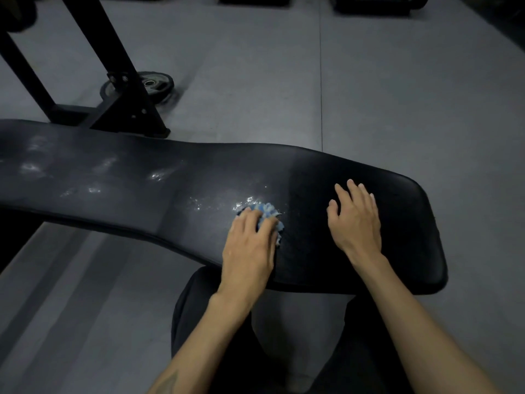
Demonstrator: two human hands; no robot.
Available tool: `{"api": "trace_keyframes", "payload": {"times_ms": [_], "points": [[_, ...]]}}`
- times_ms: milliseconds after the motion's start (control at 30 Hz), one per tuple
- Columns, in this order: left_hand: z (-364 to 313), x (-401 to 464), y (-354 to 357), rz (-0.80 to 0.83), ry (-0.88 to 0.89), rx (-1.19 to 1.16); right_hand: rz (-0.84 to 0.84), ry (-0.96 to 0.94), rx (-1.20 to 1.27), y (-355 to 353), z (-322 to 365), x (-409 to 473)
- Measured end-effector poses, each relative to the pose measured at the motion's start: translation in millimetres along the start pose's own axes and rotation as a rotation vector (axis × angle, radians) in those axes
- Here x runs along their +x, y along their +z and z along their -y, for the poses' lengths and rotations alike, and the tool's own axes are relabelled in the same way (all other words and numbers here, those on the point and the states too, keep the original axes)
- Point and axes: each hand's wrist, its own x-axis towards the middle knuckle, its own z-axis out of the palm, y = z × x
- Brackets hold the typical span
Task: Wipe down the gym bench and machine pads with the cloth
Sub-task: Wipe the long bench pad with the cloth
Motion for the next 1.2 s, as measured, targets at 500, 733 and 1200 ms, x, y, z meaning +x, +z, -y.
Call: {"api": "trace_keyframes", "payload": {"times_ms": [500,733,1200], "points": [[-32.2,5.4,19.7,0.112,0.113,0.053,-0.008,0.001,0.008,-1.0,0.1,-0.2],[-1.8,29.1,10.0,0.088,0.05,0.103,0.0,0.0,0.003,-1.8,0.3,-0.6],[-18.9,46.1,21.9,0.088,-0.023,0.094,-0.004,-0.005,-0.006,-0.2,0.0,-0.3]]}}
